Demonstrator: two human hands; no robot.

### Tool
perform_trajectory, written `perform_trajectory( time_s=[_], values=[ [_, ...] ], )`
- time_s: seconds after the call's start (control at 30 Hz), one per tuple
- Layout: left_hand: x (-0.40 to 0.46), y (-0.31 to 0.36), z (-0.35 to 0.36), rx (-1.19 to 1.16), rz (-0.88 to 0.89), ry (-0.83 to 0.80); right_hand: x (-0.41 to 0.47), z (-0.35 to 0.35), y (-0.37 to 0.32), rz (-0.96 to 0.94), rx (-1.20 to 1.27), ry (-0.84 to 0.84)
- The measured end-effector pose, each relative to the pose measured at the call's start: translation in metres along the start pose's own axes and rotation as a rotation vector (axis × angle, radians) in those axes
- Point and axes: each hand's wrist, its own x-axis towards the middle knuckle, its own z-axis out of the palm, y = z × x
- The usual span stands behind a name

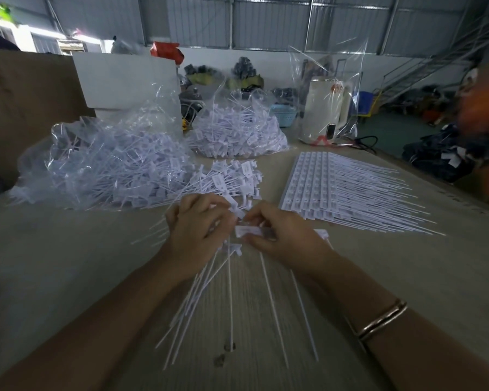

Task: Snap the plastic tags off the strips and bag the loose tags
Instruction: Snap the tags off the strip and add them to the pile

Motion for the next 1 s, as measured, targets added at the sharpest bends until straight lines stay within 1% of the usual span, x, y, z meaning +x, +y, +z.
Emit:
perform_trajectory(
  time_s=[0.1,0.17,0.23,0.27,0.33,0.43,0.5,0.57,0.63,0.67,0.73,0.8,0.87,0.93,1.0],
  values=[
    [0.000,0.005,0.007,-0.079,0.031,-0.038,0.001,0.000,-0.001,-0.066,0.052,0.008],
    [0.000,0.001,0.005,-0.067,0.005,-0.040,-0.001,-0.008,0.005,-0.038,0.060,-0.029],
    [0.000,-0.001,0.001,-0.046,-0.054,-0.066,-0.004,-0.013,0.012,0.011,-0.018,-0.068],
    [-0.001,-0.001,0.000,-0.055,-0.050,-0.081,-0.005,-0.014,0.014,0.025,-0.063,-0.069],
    [-0.002,0.000,-0.002,-0.076,0.024,-0.078,-0.004,-0.014,0.015,0.037,-0.080,-0.045],
    [-0.001,-0.001,-0.007,-0.015,0.131,-0.028,-0.003,-0.016,0.014,0.075,0.060,-0.075],
    [0.000,-0.001,-0.009,0.010,0.173,-0.032,-0.003,-0.016,0.010,0.086,0.171,-0.104],
    [0.000,0.000,-0.011,0.007,0.202,-0.045,-0.003,-0.017,0.006,0.081,0.208,-0.105],
    [-0.001,-0.006,-0.015,0.015,0.230,-0.015,-0.004,-0.024,0.011,0.119,0.230,-0.061],
    [-0.002,-0.010,-0.017,0.017,0.224,0.004,-0.005,-0.029,0.015,0.150,0.232,-0.041],
    [-0.005,-0.020,-0.022,0.023,0.149,0.013,-0.009,-0.034,0.024,0.182,0.173,-0.036],
    [-0.005,-0.023,-0.021,0.100,0.076,0.012,-0.009,-0.029,0.023,0.155,0.086,-0.041],
    [-0.002,-0.018,-0.015,0.170,0.058,0.029,-0.006,-0.017,0.012,0.091,0.055,-0.045],
    [0.001,-0.009,-0.009,0.171,0.095,0.047,-0.002,-0.007,0.002,-0.002,0.030,-0.048],
    [0.003,-0.005,-0.003,0.172,0.164,0.064,0.001,-0.001,-0.002,-0.052,-0.002,-0.031]
  ],
)
